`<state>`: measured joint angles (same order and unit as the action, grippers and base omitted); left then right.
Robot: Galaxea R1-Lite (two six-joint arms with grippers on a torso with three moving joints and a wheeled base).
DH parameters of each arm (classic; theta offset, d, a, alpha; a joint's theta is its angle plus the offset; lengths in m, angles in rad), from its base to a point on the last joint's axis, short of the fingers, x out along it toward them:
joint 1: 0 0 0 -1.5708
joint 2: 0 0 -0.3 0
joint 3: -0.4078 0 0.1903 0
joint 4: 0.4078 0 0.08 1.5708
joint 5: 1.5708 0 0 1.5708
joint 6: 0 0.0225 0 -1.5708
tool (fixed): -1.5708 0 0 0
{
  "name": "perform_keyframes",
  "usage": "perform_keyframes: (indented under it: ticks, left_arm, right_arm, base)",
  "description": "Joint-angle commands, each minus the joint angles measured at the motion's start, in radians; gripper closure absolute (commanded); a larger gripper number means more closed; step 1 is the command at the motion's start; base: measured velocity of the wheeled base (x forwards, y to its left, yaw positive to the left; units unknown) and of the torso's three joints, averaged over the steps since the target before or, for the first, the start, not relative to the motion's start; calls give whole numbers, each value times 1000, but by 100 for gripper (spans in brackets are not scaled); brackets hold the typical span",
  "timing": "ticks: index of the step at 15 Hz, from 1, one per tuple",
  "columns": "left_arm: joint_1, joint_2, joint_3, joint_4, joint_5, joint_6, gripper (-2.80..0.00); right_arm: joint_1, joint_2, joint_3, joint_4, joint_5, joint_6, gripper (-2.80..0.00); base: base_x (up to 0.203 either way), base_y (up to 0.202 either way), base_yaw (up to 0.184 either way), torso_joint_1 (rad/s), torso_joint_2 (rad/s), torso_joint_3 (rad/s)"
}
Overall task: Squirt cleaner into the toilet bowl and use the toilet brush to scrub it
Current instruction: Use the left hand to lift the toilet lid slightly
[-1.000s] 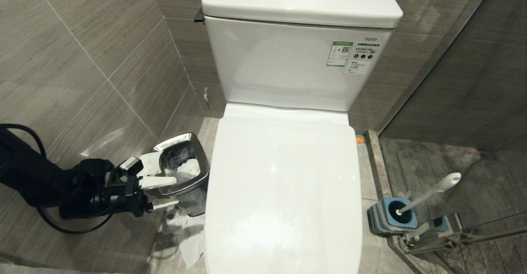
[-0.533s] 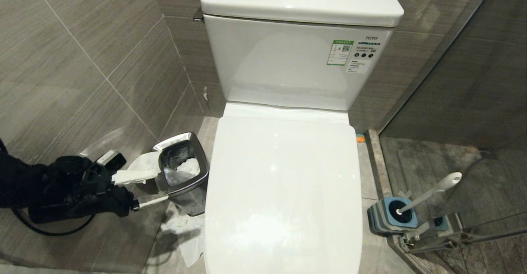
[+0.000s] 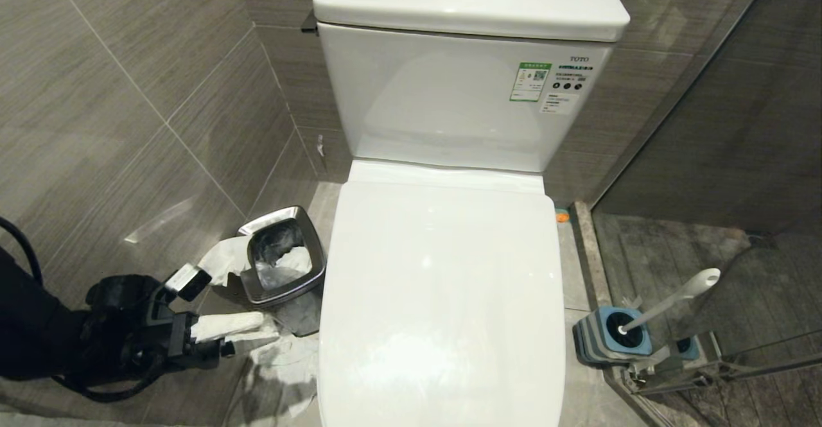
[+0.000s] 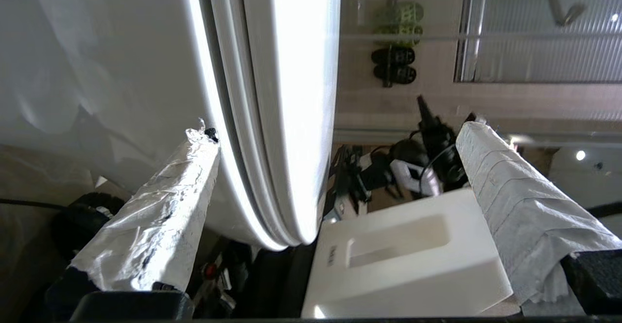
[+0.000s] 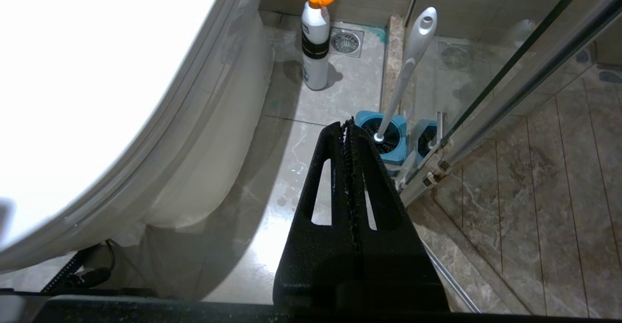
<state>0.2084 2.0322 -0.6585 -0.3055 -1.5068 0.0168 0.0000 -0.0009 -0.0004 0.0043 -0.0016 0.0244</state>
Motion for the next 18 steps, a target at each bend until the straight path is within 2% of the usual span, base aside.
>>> perform_keyframes:
  ticks: [1, 6, 8, 12, 16, 18]
  left_arm:
    - [7, -7, 80, -72, -7, 4, -280]
    - [7, -95, 181, -76, 5, 15, -280]
    - [-13, -104, 217, -77, 26, 17, -280]
    - [-56, -94, 254, -82, 26, 23, -280]
    - [-119, -24, 294, -283, 23, 15, -280]
    - [-135, -12, 295, -318, 22, 14, -280]
  right_arm:
    - [0, 1, 0, 0, 0, 0, 0]
    - [0, 1, 0, 0, 0, 0, 0]
    - [0, 1, -1, 0, 0, 0, 0]
    - [0, 1, 0, 0, 0, 0, 0]
    - [0, 1, 0, 0, 0, 0, 0]
    - [0, 1, -1, 0, 0, 0, 0]
  base:
    - [0, 0, 0, 0, 0, 0]
    - [0, 0, 0, 0, 0, 0]
    - [0, 0, 0, 0, 0, 0]
    - [0, 0, 0, 0, 0, 0]
    - [0, 0, 0, 0, 0, 0]
    - [0, 0, 0, 0, 0, 0]
